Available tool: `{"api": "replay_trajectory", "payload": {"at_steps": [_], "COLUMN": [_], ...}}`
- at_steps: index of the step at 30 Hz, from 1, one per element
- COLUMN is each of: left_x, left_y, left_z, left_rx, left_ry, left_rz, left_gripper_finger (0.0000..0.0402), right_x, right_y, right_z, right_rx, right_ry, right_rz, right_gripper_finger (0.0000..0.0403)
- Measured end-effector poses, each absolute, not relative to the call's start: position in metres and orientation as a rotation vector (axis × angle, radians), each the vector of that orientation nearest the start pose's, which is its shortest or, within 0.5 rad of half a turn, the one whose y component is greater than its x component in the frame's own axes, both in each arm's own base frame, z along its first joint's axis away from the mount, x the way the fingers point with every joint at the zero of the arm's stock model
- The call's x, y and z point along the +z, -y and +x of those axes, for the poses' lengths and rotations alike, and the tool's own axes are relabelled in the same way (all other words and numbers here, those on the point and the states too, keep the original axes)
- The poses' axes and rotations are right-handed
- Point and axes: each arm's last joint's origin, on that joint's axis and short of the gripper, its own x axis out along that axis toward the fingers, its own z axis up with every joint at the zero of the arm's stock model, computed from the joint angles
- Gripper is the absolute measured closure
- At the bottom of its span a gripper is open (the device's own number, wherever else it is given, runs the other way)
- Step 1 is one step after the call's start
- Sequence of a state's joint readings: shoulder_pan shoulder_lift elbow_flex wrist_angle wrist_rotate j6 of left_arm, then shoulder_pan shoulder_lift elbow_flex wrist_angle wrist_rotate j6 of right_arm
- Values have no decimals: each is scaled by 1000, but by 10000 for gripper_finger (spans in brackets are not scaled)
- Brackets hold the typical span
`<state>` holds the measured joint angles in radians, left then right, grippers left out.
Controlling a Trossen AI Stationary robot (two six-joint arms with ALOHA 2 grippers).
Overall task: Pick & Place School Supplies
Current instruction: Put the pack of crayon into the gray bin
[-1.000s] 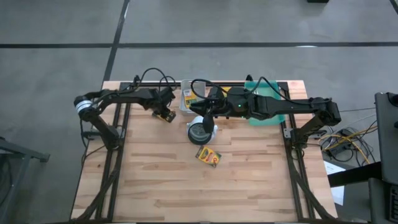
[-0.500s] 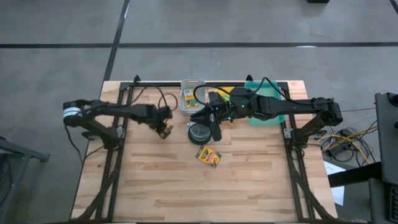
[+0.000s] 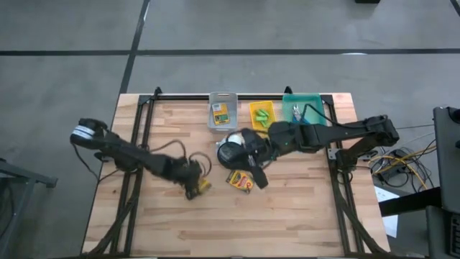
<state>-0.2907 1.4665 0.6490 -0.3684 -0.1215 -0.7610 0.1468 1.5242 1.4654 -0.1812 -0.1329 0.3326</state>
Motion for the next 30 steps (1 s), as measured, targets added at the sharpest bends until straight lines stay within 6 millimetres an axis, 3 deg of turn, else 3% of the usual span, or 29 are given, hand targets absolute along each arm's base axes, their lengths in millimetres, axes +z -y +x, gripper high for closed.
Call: {"api": "replay_trajectory", "payload": {"at_steps": [6,11,20,30], "left_x": [136,133,121,121], "left_y": [122,151,162,171], "left_z": [222,212,211,220], "left_rx": [163,101,87,-139], "left_ry": [-1003,-925,-908,-818], "left_rz": [-403,-323,-265,20], "left_gripper_finger": [266,266,266,266], "right_x": [389,388,366,308], "right_y": [-83,-109,-161,-199], "right_z": [340,332,326,354], "right_rx": [315,375,163,184], "right_ry": [-304,-327,-344,-476], "right_rz": [316,369,425,503], "right_gripper_finger": [335,335,335,335]}}
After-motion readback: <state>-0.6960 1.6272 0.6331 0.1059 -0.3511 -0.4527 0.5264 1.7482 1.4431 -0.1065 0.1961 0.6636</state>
